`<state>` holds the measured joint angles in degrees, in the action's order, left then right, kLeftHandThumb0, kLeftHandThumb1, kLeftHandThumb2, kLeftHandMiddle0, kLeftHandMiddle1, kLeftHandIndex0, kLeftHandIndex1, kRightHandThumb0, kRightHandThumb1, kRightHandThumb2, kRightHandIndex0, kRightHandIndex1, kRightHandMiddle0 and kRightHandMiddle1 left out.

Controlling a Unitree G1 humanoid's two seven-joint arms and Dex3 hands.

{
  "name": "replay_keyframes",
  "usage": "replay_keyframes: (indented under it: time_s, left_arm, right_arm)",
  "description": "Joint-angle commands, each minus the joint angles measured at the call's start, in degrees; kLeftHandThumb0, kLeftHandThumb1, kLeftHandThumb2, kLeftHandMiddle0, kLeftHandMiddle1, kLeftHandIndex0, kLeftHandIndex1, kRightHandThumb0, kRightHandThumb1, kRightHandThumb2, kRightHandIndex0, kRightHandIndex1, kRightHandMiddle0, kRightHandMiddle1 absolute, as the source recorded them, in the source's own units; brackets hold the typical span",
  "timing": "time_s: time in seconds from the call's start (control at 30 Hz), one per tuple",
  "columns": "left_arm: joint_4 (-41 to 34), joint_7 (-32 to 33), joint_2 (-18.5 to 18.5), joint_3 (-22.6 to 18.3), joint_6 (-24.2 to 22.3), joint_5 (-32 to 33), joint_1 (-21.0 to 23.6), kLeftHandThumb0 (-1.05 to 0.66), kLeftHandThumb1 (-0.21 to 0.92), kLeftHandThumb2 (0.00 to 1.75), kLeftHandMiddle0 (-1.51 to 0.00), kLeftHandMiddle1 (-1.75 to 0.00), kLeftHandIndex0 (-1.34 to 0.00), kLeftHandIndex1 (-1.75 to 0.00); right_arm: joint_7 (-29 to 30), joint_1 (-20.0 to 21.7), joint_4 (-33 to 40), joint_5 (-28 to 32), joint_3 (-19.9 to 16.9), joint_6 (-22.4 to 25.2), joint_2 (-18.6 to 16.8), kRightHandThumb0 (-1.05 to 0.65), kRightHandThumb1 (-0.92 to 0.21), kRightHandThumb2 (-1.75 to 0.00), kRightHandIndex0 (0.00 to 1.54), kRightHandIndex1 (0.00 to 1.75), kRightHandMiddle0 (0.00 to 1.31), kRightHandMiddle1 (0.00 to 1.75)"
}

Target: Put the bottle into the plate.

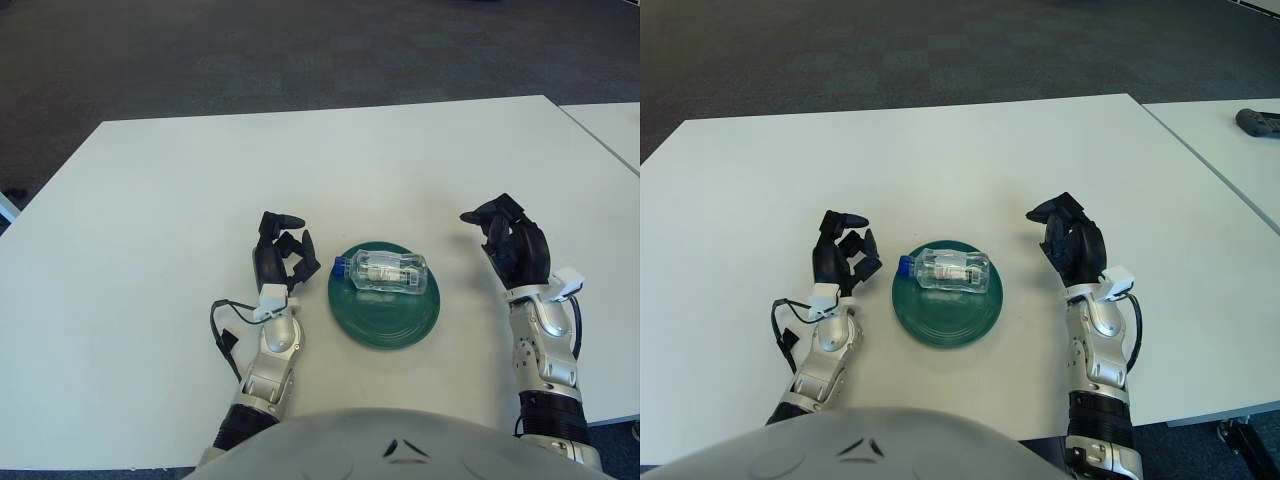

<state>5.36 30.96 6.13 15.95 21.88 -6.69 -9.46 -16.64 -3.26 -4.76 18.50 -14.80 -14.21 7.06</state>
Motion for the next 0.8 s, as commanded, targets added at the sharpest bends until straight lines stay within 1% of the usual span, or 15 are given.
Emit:
replay_keyframes:
  time_s: [0.0,0.17,0.2,0.3,0.37,0.4,0.5,0.53,0.63,0.77]
  left_arm:
    - [-2.28,-1.61,1.21,-0.15,-0.63,-1.81,-1.92,-0.43,0.49,1.09,-0.94,-1.75,-0.48,-1.75]
    - [-4.07,-3.85,-0.46,-0.76,0.18,-3.51,-4.04,-0.42,0.54,1.03,-0.91,-1.75,-0.44,-1.75]
    - [-4.44,-4.41,-0.85,-1.00,0.52,-3.72,-4.62,-0.41,0.55,1.02,-0.89,-1.75,-0.44,-1.75]
    - [-5.54,-6.22,-1.85,-1.75,1.57,-3.84,-6.27,-0.40,0.60,0.96,-0.84,-1.70,-0.40,-1.75]
    - [-5.99,-7.67,-2.18,-2.40,2.14,-3.06,-7.01,-0.40,0.61,0.93,-0.82,-1.66,-0.39,-1.75]
    - [-6.02,-8.36,-2.31,-2.78,2.44,-2.60,-7.25,-0.40,0.64,0.90,-0.81,-1.59,-0.38,-1.73]
    - [-5.58,-9.88,-2.24,-3.77,2.92,-1.64,-7.53,-0.39,0.67,0.83,-0.80,-1.48,-0.38,-1.71]
    - [-5.65,-10.37,-2.05,-4.10,2.55,-1.18,-7.70,-0.39,0.68,0.82,-0.80,-1.45,-0.38,-1.70]
    - [-6.46,-11.19,-1.01,-5.19,-0.83,-0.11,-8.31,-0.38,0.70,0.76,-0.76,-1.38,-0.40,-1.66]
    - [-6.42,-11.55,-0.26,-6.35,-4.07,0.03,-8.28,-0.38,0.73,0.69,-0.71,-1.31,-0.40,-1.63]
  right_arm:
    - [-2.69,1.13,-2.01,1.13,-0.38,-2.39,0.85,-0.72,-0.92,-0.63,0.66,1.50,0.52,1.39]
    - [-3.75,1.20,-3.33,0.75,0.24,-2.40,0.92,-0.72,-0.92,-0.64,0.65,1.49,0.49,1.37]
    - [-4.83,2.00,-6.46,0.91,-0.05,-3.41,1.07,-0.72,-0.92,-0.64,0.65,1.49,0.49,1.37]
    - [-5.72,2.24,-7.96,1.14,0.18,-2.75,1.19,-0.70,-0.92,-0.64,0.62,1.40,0.47,1.33]
    - [-7.55,3.88,-14.25,0.22,0.50,-5.63,1.03,-0.68,-0.92,-0.65,0.60,1.35,0.46,1.31]
    - [-8.35,4.63,-17.03,-0.19,0.66,-7.06,0.92,-0.66,-0.92,-0.66,0.60,1.27,0.46,1.27]
    - [-9.74,5.92,-21.19,-0.59,0.90,-9.42,0.95,-0.63,-0.92,-0.70,0.59,1.16,0.44,1.22]
    - [-10.16,6.22,-21.96,-0.63,1.05,-9.57,1.12,-0.63,-0.92,-0.70,0.59,1.14,0.43,1.21]
    - [-11.46,7.13,-23.80,-0.93,1.75,-9.11,1.80,-0.62,-0.92,-0.74,0.57,1.03,0.38,1.15]
    - [-12.24,8.36,-25.60,-1.44,2.28,-8.87,2.29,-0.62,-0.92,-0.75,0.56,0.96,0.34,1.11]
